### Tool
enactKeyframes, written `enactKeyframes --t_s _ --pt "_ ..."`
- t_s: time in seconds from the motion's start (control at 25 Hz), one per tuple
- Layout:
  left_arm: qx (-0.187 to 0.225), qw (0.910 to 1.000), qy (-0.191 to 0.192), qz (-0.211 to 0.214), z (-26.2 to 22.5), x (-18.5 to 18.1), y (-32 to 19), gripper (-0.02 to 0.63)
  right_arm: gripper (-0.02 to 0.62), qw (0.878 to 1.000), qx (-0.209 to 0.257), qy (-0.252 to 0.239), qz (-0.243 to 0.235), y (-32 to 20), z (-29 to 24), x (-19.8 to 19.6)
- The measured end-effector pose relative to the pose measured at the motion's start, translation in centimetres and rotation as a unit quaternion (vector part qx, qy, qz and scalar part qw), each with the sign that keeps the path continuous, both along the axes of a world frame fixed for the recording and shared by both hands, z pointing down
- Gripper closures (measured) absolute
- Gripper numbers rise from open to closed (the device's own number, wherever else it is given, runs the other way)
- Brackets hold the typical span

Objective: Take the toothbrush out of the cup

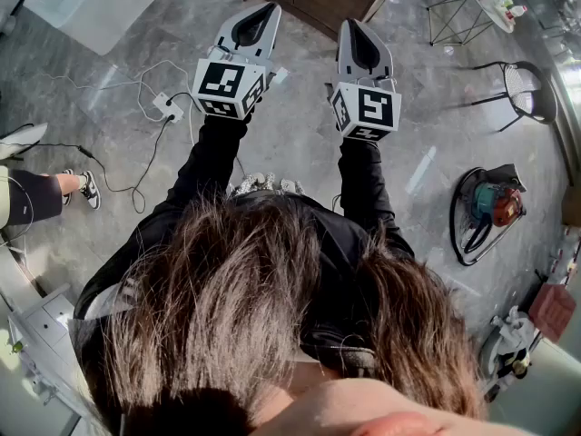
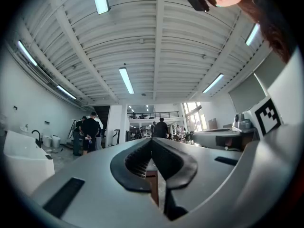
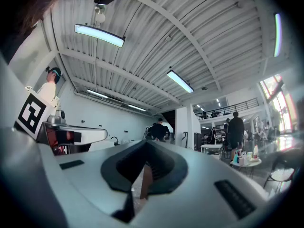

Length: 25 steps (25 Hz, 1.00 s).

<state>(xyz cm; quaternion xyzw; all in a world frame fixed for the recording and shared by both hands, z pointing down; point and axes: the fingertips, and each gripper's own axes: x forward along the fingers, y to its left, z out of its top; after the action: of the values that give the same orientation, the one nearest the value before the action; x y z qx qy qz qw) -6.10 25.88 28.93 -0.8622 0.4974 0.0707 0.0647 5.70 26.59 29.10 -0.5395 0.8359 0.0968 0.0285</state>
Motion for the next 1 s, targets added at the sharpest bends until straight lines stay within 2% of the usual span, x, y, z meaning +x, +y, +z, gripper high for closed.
enactKeyframes --t_s 0.32,0.8,1.0 --pt "-0.002 1.0000 -0.001 0.008 0.4 1.5 0.4 0.598 0.592 1.000 -0.002 0.002 -0.004 -0.2 0.3 0.6" --pt "-0.003 1.0000 -0.003 -0.004 0.4 2.1 0.0 0.598 0.591 0.999 -0.006 -0.011 -0.035 -0.5 0.6 0.6" --pt "-0.002 1.0000 -0.004 -0.005 0.5 3.1 0.0 0.598 0.591 0.999 -0.009 -0.014 -0.036 -0.6 0.9 1.8"
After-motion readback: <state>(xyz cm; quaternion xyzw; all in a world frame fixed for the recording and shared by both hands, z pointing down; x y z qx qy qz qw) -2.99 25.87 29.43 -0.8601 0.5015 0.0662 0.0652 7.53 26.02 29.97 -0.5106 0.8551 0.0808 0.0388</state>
